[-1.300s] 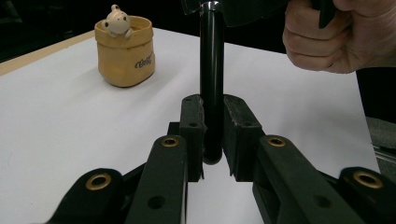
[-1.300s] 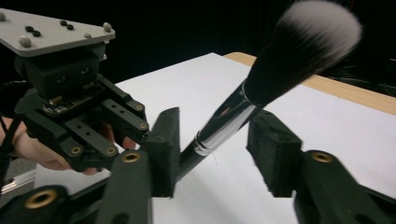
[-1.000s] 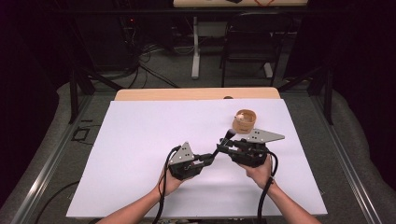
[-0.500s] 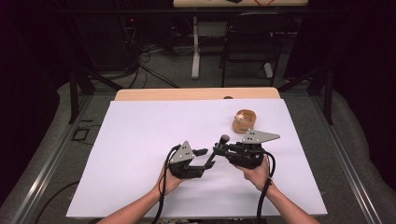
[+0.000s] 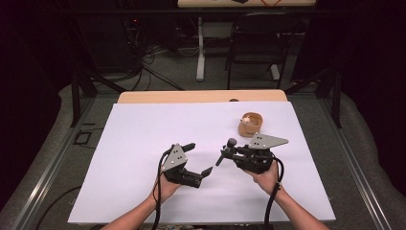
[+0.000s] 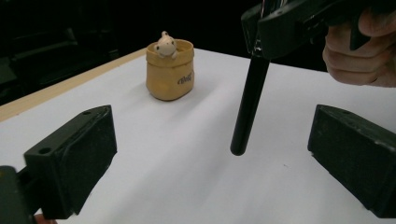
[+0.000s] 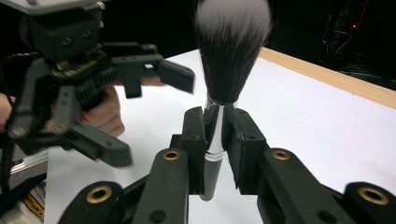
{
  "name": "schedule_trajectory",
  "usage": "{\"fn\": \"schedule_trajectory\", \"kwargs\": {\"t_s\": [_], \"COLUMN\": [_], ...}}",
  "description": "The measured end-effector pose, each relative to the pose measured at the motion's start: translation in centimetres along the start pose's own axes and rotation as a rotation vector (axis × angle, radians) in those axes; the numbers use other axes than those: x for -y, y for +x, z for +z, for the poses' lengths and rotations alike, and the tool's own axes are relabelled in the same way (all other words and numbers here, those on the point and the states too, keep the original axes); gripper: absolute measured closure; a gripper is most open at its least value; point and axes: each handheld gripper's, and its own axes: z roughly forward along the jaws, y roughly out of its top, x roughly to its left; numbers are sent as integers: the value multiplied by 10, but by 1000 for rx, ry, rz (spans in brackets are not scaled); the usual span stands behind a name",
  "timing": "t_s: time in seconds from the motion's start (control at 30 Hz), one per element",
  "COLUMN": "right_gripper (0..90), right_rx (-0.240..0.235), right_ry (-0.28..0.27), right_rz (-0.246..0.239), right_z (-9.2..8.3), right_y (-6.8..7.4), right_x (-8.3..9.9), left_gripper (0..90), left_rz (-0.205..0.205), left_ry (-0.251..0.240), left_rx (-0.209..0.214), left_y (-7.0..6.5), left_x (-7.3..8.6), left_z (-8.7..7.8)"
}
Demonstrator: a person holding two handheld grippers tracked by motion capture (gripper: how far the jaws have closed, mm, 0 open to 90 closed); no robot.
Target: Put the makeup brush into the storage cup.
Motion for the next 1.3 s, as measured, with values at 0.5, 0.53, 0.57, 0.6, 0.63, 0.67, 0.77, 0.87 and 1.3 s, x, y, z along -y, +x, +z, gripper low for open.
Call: {"fn": "schedule_trajectory", "kwargs": {"t_s": [0.5, 0.53, 0.57, 0.6, 0.63, 0.67, 0.77, 0.87, 1.3], "right_gripper": [777, 777, 777, 777, 777, 777, 777, 777, 777], "right_rx": [34, 35, 37, 40, 42, 44, 51, 57, 76], "right_ry": [27, 28, 28, 33, 35, 36, 37, 38, 46], "right_rz": [-26, -28, -29, -32, -33, -33, -36, -36, -41], "right_z": [-5, -5, -5, -6, -6, -7, -8, -9, -17], "right_y": [-3, -3, -3, -3, -3, -3, -4, -4, -6], "right_x": [0, 0, 0, 0, 0, 0, 0, 0, 0], "left_gripper": [0, 0, 0, 0, 0, 0, 0, 0, 0], "left_rz": [3, 2, -2, -3, -4, -9, -15, -12, -19], "left_ry": [-76, -77, -79, -82, -87, -92, -96, -96, -88], "left_rx": [-87, -94, -96, -103, -112, -118, -144, -156, -212], "left_y": [10, 10, 11, 12, 13, 13, 15, 17, 22], "left_x": [7, 7, 9, 9, 10, 11, 14, 18, 30], "left_z": [-52, -54, -59, -61, -66, -69, -80, -87, -116]}}
